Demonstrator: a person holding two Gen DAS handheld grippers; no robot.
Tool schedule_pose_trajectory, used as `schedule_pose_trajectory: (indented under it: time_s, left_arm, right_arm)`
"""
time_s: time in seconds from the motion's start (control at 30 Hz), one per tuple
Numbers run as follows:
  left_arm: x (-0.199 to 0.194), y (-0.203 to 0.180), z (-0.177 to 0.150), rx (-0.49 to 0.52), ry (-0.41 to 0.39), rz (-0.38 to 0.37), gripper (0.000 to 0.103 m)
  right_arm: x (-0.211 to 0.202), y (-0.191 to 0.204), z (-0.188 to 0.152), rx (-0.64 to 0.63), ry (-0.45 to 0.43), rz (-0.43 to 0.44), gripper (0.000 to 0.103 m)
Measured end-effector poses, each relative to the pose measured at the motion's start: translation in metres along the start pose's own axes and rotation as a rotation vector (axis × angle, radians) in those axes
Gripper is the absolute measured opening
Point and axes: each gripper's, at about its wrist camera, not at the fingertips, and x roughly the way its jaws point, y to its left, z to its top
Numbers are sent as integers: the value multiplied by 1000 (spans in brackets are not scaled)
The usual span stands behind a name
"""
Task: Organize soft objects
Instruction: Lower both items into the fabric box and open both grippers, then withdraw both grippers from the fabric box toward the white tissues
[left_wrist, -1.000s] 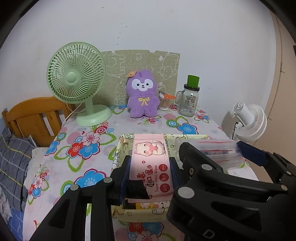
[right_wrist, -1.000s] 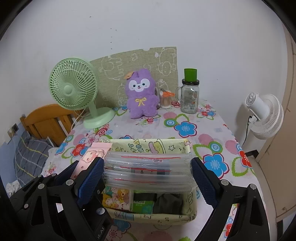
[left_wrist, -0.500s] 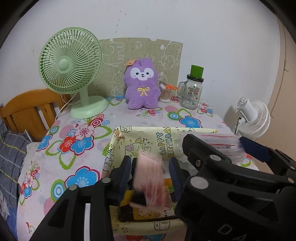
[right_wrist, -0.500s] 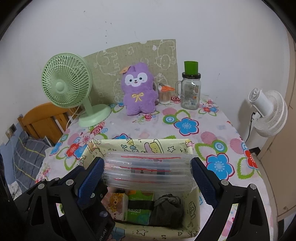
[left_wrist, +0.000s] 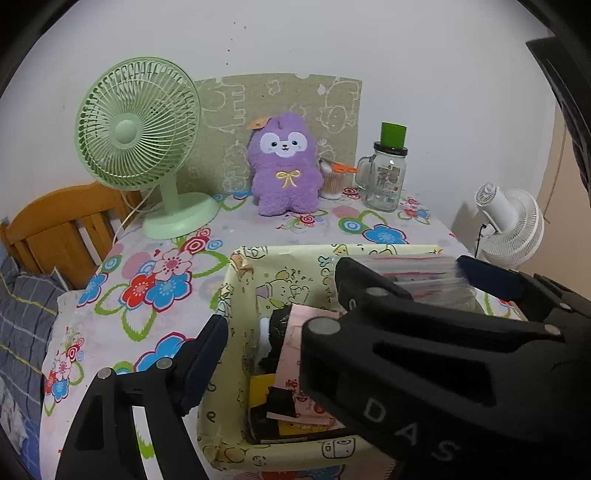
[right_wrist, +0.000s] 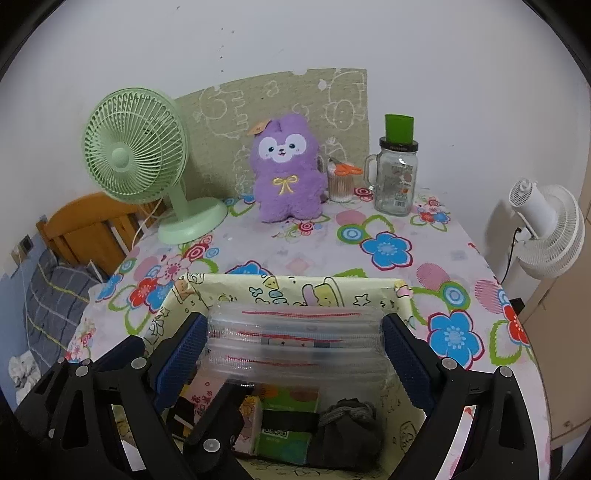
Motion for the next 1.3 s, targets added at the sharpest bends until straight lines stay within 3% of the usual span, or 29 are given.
schedule_pose_trajectory:
  time_s: [0.33, 0.9, 1.3]
  left_arm:
    - [0, 9, 2, -32, -6, -1, 83]
    - [-21, 3, -5, -23, -23, -3, 84]
    - [-48, -6, -11, -10, -46, 9, 91]
  right_arm:
    - [5, 8, -6, -31, 38, 46, 98]
    - [-22, 6, -13, -27, 8, -4, 99]
    - [-50, 4, -20, -18, -24, -8, 99]
